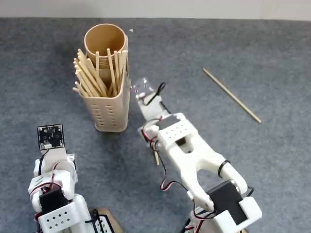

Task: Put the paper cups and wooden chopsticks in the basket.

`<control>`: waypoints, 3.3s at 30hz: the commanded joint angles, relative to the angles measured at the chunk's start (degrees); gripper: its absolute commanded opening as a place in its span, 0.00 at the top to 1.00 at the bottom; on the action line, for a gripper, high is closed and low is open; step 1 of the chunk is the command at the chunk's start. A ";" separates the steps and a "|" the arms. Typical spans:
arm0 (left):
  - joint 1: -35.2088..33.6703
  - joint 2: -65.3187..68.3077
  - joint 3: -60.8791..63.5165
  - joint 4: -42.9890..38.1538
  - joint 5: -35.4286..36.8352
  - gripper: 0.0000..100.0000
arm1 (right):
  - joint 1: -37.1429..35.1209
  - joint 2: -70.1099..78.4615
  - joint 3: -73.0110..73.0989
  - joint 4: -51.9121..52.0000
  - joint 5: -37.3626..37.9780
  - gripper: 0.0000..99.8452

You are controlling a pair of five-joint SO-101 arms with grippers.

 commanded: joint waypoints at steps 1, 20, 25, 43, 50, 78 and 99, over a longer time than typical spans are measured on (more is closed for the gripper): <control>0.48 -0.04 1.01 0.35 -0.88 0.84 | -0.48 -1.10 2.51 -4.00 2.81 0.79; 0.48 -0.04 1.01 0.35 -0.88 0.84 | 5.49 4.79 -4.53 2.77 11.25 0.81; 0.48 -0.04 1.01 0.35 -0.88 0.84 | 10.24 7.25 -7.87 4.44 13.98 1.00; 0.48 -0.04 1.01 0.35 -0.88 0.84 | 13.05 4.35 -10.33 -0.04 17.85 0.89; 0.48 -0.04 1.01 0.35 -0.88 0.84 | 12.00 8.92 -6.37 -0.57 21.36 0.81; 0.48 -0.04 1.01 0.35 -0.88 0.84 | 9.80 -18.68 -17.36 11.56 15.65 1.00; 0.48 -0.04 1.01 0.26 -0.88 0.84 | -7.43 -19.82 15.78 -92.44 1.14 1.00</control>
